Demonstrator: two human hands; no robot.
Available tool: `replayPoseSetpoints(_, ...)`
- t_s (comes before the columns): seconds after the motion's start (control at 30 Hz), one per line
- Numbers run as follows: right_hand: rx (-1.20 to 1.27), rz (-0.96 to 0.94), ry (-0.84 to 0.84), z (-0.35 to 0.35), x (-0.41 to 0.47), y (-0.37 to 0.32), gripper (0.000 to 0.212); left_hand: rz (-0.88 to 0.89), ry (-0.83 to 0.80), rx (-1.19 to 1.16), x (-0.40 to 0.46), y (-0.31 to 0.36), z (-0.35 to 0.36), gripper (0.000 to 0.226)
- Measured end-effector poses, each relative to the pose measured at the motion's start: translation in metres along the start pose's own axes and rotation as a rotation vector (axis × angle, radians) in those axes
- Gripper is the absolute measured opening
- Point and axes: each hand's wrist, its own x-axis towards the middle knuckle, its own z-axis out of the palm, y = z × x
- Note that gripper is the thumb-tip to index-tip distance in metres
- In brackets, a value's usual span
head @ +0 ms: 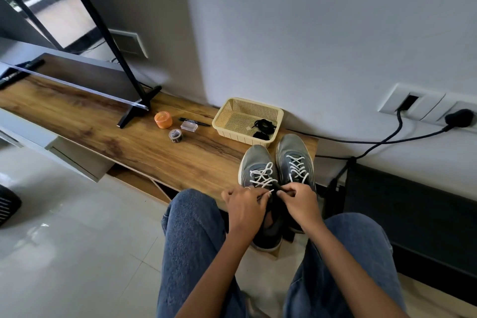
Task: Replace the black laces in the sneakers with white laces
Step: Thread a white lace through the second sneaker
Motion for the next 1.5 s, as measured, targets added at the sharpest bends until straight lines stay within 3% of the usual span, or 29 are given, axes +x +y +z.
replayPoseSetpoints(0.27, 0.246, 0.187, -0.105, -0.001, 0.009, 0.006, 0.009, 0.047, 0.110, 0.085, 0.001, 0.010, 0.012, 0.010)
replayPoseSetpoints(0.6, 0.199, 0.053, -0.025, -0.005, -0.002, 0.003, 0.013, 0.006, 0.072, -0.023, 0.006, 0.011, 0.011, 0.020)
replayPoseSetpoints(0.8, 0.221, 0.050, -0.020, -0.006, -0.003, 0.003, 0.015, 0.027, 0.179, 0.060, 0.001, 0.016, 0.012, 0.010)
replayPoseSetpoints(0.93, 0.212, 0.065, -0.015, -0.005, -0.002, 0.003, 0.012, 0.071, 0.194, 0.073, -0.001, 0.014, 0.019, 0.015)
replayPoseSetpoints(1.27, -0.001, -0.098, -0.018, -0.003, -0.005, 0.001, 0.005, 0.061, 0.093, -0.059, 0.001, 0.008, 0.024, 0.027)
replayPoseSetpoints(1.5, -0.072, -0.187, -0.033, 0.000, -0.005, 0.003, 0.010, 0.142, 0.123, -0.097, 0.009, -0.001, 0.026, 0.026)
